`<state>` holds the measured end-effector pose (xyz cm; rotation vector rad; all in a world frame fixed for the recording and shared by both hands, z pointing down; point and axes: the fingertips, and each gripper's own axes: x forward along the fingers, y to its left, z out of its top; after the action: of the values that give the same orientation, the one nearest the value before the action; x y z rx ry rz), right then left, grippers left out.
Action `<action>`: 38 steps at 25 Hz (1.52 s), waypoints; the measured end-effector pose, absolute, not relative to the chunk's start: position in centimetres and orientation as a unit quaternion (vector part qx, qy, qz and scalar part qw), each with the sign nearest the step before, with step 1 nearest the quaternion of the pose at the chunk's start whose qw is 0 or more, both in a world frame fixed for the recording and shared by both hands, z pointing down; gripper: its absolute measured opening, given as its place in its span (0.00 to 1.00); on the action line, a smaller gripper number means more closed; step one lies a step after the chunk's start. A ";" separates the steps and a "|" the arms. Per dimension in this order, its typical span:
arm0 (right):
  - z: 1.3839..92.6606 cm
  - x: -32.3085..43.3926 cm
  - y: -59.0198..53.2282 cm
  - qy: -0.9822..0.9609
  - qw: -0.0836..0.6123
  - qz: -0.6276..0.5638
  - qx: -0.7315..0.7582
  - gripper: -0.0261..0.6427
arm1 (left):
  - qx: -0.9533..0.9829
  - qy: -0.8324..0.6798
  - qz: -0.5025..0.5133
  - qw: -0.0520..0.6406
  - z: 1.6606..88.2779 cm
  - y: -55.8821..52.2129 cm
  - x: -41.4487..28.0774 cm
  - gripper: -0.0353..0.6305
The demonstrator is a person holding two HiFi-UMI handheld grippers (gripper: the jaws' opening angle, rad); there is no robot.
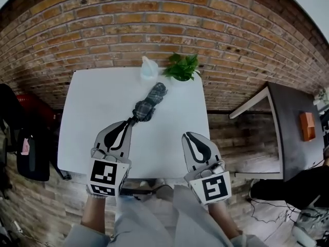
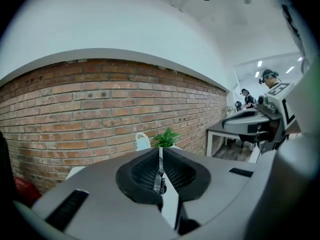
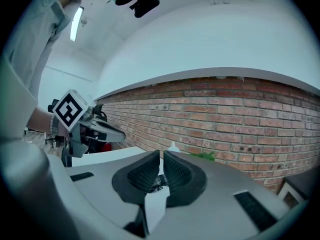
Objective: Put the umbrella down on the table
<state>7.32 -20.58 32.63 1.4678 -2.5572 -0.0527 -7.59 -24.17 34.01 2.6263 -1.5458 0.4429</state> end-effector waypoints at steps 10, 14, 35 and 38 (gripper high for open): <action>31.7 5.4 -20.3 -0.875 0.085 -0.035 0.476 0.12 | 0.856 -0.502 0.124 0.010 32.0 -20.9 -7.3 0.10; 31.5 5.0 -20.3 -0.876 0.081 -0.038 0.474 0.12 | 0.857 -0.498 0.135 0.012 32.6 -20.6 -7.7 0.10; 31.8 3.5 -19.4 -0.882 0.088 -0.048 0.461 0.12 | 0.867 -0.483 0.121 0.011 32.1 -19.6 -7.1 0.10; 32.0 3.5 -19.2 -0.880 0.091 -0.047 0.464 0.12 | 0.867 -0.483 0.125 0.012 32.4 -19.5 -7.4 0.10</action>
<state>3.47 -19.20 31.97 1.3778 -2.6149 -0.1409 -7.35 -19.46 32.42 2.7027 -1.5055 0.3914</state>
